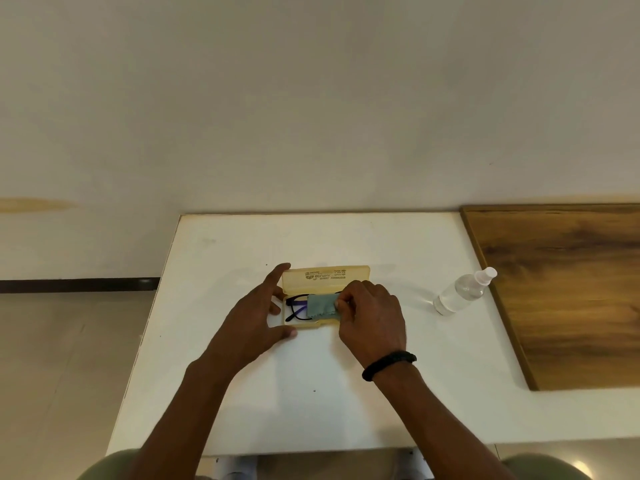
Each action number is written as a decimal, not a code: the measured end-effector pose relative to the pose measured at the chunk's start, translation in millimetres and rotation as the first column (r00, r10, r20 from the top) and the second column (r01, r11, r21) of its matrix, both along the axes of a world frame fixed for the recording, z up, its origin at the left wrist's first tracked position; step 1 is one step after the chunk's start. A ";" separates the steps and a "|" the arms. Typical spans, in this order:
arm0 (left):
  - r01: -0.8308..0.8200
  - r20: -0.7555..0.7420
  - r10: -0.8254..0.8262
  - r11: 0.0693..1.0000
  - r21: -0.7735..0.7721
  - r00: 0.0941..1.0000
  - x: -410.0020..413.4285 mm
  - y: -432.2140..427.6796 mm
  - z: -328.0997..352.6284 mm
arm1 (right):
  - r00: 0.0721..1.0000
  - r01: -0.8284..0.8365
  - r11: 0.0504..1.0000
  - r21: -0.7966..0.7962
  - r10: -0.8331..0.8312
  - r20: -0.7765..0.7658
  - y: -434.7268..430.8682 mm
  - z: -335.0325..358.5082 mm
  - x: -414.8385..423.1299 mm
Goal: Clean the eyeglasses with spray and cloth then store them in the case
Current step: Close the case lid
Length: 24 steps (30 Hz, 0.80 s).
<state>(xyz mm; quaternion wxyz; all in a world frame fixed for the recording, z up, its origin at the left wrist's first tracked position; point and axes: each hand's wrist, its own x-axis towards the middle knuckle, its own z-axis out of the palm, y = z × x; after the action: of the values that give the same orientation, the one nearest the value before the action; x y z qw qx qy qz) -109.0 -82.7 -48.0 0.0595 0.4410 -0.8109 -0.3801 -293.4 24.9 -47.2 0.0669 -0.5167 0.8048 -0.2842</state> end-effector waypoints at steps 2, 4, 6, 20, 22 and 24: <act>0.002 -0.006 -0.002 1.000 0.002 1.000 0.8 -0.3 -0.5 | 1.000 0.010 0.999 -0.046 -0.010 0.003 0.1 9.7 -6.1; 0.006 -0.009 -0.006 1.000 0.000 1.000 1.2 -0.8 -1.2 | 0.999 0.026 0.993 -0.111 -0.022 0.041 2.0 24.4 -19.5; 0.004 -0.010 -0.004 1.000 -0.004 1.000 1.3 -1.0 -1.5 | 0.986 0.040 0.991 -0.131 -0.018 0.163 8.4 39.3 -37.1; 0.003 -0.003 -0.003 1.000 -0.022 1.000 0.7 -2.8 -3.7 | 0.949 -0.274 0.916 0.294 0.208 0.235 20.4 10.4 -65.6; -0.002 -0.013 0.002 1.000 -0.014 1.000 0.9 -3.3 -4.3 | 0.947 -0.287 0.911 0.296 0.223 0.232 19.5 8.5 -65.3; -0.001 -0.019 0.000 1.000 -0.019 1.000 1.2 -3.4 -4.2 | 0.947 -0.281 0.915 0.290 0.215 0.238 19.5 6.8 -64.9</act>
<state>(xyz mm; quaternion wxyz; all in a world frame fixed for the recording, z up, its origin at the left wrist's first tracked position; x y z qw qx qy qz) -107.8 -86.1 -52.2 0.0713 0.4371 -0.8137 -0.3766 -358.3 44.4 -40.4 0.2666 -0.5659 0.7568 -0.1896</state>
